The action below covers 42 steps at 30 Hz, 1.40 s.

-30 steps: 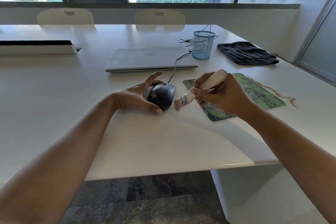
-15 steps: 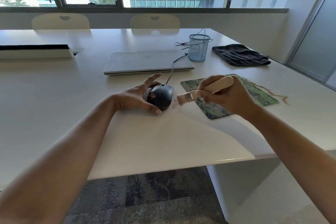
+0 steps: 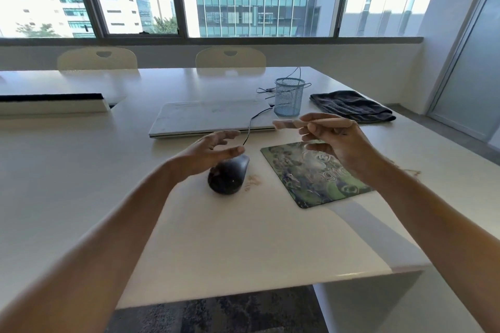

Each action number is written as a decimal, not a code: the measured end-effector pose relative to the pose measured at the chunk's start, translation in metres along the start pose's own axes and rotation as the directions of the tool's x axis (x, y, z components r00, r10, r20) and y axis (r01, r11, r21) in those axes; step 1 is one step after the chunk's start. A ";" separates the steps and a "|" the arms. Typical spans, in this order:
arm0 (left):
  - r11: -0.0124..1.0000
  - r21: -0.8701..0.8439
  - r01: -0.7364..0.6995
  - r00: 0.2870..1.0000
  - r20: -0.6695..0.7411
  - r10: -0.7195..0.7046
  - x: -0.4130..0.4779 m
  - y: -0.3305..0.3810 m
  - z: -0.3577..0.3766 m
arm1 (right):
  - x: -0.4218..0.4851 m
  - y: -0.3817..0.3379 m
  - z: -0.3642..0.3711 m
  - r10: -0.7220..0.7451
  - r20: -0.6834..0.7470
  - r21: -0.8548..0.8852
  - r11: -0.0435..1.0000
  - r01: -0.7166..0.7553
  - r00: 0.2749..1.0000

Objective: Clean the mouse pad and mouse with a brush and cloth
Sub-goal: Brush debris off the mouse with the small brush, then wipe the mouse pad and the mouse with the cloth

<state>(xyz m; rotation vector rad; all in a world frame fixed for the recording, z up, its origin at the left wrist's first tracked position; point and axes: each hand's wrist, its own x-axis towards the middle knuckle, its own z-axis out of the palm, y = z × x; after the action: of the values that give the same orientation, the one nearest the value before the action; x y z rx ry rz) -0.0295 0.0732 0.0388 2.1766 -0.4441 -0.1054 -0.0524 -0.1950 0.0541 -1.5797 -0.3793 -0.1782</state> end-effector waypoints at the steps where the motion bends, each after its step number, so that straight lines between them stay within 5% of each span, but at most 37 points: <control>1: 0.999 0.034 -0.010 1.000 -0.015 0.011 0.005 0.006 0.003 | 0.005 0.001 -0.005 0.019 -0.003 0.029 0.999 -0.019 1.000; 6: 0.971 0.224 -0.086 0.994 -0.046 0.099 0.048 0.041 0.029 | 0.034 0.001 -0.031 0.127 0.071 0.199 0.970 -0.139 0.989; 10: 0.948 0.317 -0.012 0.991 -0.124 0.054 0.092 0.062 0.059 | 0.059 0.002 -0.051 0.147 0.114 0.230 0.958 -0.170 0.983; 16: 0.886 0.441 0.146 0.957 -0.288 -0.015 0.142 0.071 0.107 | 0.122 0.015 -0.070 0.151 -0.212 0.127 0.984 -0.126 0.966; 23: 0.799 0.575 0.174 0.964 -0.264 -0.020 0.171 0.064 0.130 | 0.198 0.023 -0.075 0.148 -0.363 0.041 0.989 -0.143 0.920; 27: 0.788 0.588 0.186 0.973 -0.220 -0.066 0.175 0.056 0.130 | 0.231 0.028 -0.068 0.010 -0.477 -0.128 0.988 -0.081 0.879; 36: 0.772 0.613 0.167 0.982 -0.170 -0.078 0.176 0.053 0.129 | 0.257 0.046 -0.057 -0.096 -0.582 -0.170 0.985 -0.005 0.807; 42: 0.774 0.611 0.164 0.983 -0.164 -0.079 0.178 0.053 0.128 | 0.266 0.053 -0.060 -0.059 -0.520 -0.262 0.961 -0.093 0.852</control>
<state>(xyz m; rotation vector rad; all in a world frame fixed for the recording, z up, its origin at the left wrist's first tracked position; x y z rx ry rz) 0.0921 -0.1161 0.0184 2.8525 -0.2812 0.1365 0.2201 -0.2202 0.0992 -1.7312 0.0975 -0.6607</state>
